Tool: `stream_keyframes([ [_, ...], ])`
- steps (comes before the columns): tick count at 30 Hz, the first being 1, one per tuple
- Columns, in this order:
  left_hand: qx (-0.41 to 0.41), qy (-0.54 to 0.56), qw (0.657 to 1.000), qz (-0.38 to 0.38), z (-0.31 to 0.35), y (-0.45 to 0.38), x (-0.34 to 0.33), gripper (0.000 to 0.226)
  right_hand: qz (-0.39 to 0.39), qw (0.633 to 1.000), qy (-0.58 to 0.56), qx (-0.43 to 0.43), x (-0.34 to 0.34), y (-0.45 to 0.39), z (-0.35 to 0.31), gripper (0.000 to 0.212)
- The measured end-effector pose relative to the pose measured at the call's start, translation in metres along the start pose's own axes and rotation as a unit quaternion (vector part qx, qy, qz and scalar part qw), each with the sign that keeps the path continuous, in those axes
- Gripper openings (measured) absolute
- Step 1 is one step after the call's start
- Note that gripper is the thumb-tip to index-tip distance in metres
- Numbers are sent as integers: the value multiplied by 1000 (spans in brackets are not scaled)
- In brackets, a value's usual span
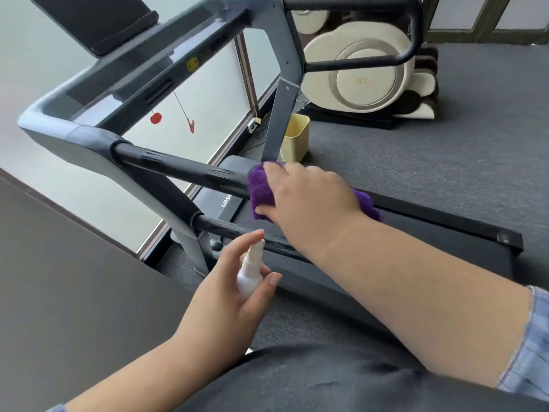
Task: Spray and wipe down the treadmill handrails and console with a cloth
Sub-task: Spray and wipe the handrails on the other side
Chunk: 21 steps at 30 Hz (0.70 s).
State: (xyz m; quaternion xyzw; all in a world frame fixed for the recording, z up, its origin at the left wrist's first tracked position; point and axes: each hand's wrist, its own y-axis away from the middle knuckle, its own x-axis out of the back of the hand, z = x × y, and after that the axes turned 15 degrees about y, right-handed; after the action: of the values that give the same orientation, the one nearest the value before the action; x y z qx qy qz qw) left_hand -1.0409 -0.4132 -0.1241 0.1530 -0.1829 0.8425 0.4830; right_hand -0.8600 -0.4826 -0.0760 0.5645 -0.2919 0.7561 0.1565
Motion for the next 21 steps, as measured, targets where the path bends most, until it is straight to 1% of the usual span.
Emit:
stream_keyframes([
  [2,-7,9,1000,-9,0,-3,-3,51,-28,999,-4,18,0,-16,-9,62],
  [5,-18,11,999,-28,-2,-6,-5,52,-48,997,-54,10,-1,-15,6,58],
  [7,-31,7,999,-35,-5,-7,-4,52,-49,993,-108,-10,-2,1,27,56],
  [9,-45,5,998,-31,-10,-6,1,53,-54,980,-188,-42,-7,18,48,53],
  [11,-52,7,998,-24,-15,-3,7,54,-55,953,-289,-77,-18,38,65,50],
  [12,-55,10,998,-20,-17,-2,11,55,-43,926,-361,-100,-26,50,68,48],
  [13,-57,11,998,-16,-19,0,15,55,-24,888,-441,-128,-34,61,69,47],
  [14,-59,11,998,-13,-21,1,19,56,0,856,-492,-157,-43,71,66,50],
  [15,-60,10,998,-9,-23,3,23,56,26,845,-503,-181,-51,81,61,57],
  [16,-61,6,998,-4,-25,4,26,56,55,857,-471,-203,-56,87,55,63],
  [18,-60,-10,998,2,-27,6,32,58,117,888,-382,-229,-59,90,45,68],
  [20,-55,-17,998,0,-27,8,35,58,148,924,-289,-200,-46,80,39,67],
  [21,-55,-18,998,-1,-27,7,36,58,143,947,-231,-170,-35,70,36,67],
])
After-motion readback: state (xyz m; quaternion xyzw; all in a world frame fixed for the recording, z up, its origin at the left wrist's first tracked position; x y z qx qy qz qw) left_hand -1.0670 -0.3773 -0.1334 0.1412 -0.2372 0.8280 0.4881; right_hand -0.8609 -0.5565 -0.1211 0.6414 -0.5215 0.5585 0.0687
